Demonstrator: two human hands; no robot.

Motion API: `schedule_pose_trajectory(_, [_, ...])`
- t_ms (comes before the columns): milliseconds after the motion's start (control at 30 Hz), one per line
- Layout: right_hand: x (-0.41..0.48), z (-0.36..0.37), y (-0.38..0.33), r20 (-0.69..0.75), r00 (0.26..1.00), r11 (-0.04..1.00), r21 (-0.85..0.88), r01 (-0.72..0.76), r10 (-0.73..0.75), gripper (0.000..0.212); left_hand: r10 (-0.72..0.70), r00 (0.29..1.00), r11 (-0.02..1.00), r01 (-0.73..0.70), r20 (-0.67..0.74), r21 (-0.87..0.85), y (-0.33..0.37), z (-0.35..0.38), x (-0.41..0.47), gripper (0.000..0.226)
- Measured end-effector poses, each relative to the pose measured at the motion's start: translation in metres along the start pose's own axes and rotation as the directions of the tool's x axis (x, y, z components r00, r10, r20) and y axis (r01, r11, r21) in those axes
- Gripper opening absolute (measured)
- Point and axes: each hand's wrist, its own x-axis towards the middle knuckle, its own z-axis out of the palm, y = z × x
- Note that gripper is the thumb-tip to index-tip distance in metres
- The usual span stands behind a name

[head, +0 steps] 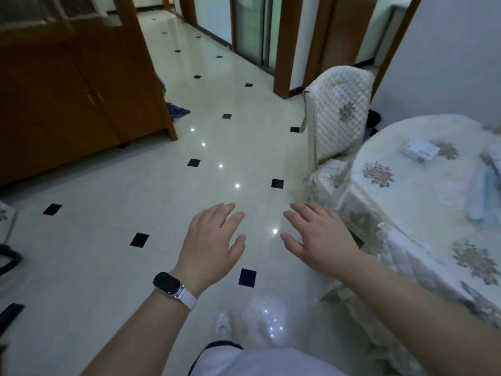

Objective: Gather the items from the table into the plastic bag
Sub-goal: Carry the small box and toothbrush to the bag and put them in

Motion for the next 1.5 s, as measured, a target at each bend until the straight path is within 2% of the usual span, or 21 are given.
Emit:
schedule_pose_trajectory(300, [0.125, -0.009, 0.003, 0.004, 0.985, 0.981, -0.083, -0.173, 0.174, 0.052, 0.218, 0.975, 0.971, -0.212, 0.042, -0.107, -0.099, 0.029, 0.145, 0.044])
schedule_pose_trajectory(567, [0.151, -0.001, 0.055, 0.000, 0.920, 0.914, -0.112, -0.390, 0.393, 0.052, 0.423, 0.905, 0.893, -0.408, 0.040, -0.190, -0.090, 0.072, 0.252, 0.043])
schedule_pose_trajectory(800, [0.180, 0.025, 0.146, -0.060, 0.851, 0.849, -0.053, -0.525, 0.522, 0.052, 0.561, 0.821, 0.824, -0.539, 0.109, -0.177, -0.049, 0.124, 0.363, 0.042])
schedule_pose_trajectory(1000, [0.196, 0.039, 0.239, -0.047, 0.755, 0.756, 0.047, -0.652, 0.654, 0.053, 0.674, 0.725, 0.737, -0.646, 0.141, -0.199, 0.013, 0.164, 0.457, 0.040])
schedule_pose_trajectory(1200, [0.171, 0.020, 0.319, -0.100, 0.613, 0.619, 0.043, -0.784, 0.784, 0.049, 0.766, 0.629, 0.639, -0.723, 0.134, -0.262, 0.098, 0.196, 0.529, 0.040])
schedule_pose_trajectory(1367, [0.133, 0.018, 0.348, -0.110, 0.460, 0.467, 0.042, -0.883, 0.881, 0.051, 0.837, 0.530, 0.543, -0.769, 0.139, -0.338, 0.153, 0.222, 0.553, 0.044])
schedule_pose_trajectory(1500, [0.108, 0.026, 0.358, -0.084, 0.310, 0.315, 0.059, -0.947, 0.947, 0.053, 0.879, 0.437, 0.476, -0.784, 0.191, -0.398, 0.189, 0.253, 0.573, 0.046])
